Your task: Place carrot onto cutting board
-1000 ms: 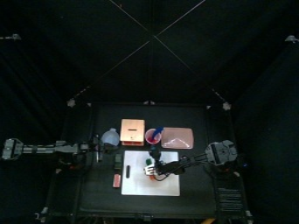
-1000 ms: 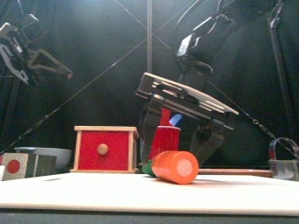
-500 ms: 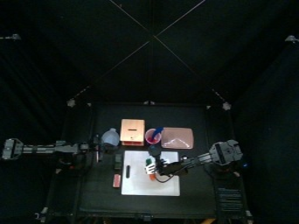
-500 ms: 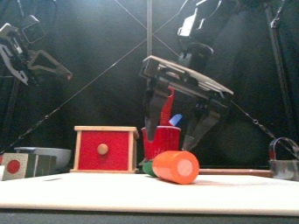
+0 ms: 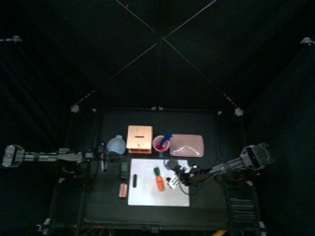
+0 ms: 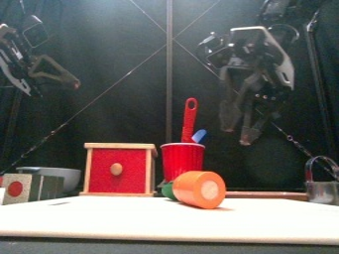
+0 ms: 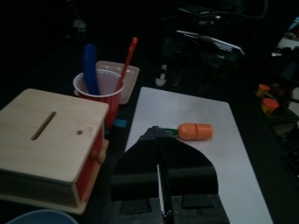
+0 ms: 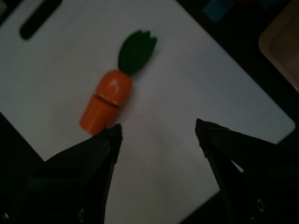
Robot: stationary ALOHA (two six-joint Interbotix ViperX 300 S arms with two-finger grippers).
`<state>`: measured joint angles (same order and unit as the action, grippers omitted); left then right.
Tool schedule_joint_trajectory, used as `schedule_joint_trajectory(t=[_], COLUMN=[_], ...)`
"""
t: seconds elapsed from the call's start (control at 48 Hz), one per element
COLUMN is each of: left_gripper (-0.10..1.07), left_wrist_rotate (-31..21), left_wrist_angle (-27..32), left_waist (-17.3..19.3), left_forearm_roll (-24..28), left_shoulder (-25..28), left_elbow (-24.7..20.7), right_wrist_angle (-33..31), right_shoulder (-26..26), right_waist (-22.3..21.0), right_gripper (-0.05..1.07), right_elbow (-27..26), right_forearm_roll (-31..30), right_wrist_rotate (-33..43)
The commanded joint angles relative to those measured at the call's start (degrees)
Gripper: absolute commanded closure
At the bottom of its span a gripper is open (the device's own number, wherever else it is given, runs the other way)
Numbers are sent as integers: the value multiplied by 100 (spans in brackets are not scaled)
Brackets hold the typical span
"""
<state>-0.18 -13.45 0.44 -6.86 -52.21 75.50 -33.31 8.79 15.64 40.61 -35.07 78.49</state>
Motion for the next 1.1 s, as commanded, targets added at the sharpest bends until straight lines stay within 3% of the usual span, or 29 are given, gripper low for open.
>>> schedule_joint_trajectory(t=[0.0, 0.125, 0.312, 0.479, 0.75, 1.083], left_gripper=[99, 99, 99, 99, 99, 99], left_wrist_rotate=[9, 0, 35, 44, 70, 70], left_wrist_angle=[-53, -53, -53, -105, 44, 53], left_waist=[-97, -97, -97, -62, 264, 272], left_forearm_roll=[26, 18, 79, 114, 369, 264], left_shoulder=[26, 26, 26, 26, 35, 44], left_elbow=[-70, -97, -176, -176, -606, -563], right_wrist_angle=[527, 1046, 1081, 1081, 1116, 1143], right_shoulder=[439, 721, 1099, 1345, 1688, 1846], right_waist=[0, 0, -26, -26, -176, -237], right_gripper=[6, 6, 6, 6, 6, 6], right_elbow=[290, 501, 580, 712, 1037, 1134], right_forearm_roll=[-360, -958, -1529, -1652, -1635, -1661], right_wrist_rotate=[-9, -9, -9, -9, -53, -62])
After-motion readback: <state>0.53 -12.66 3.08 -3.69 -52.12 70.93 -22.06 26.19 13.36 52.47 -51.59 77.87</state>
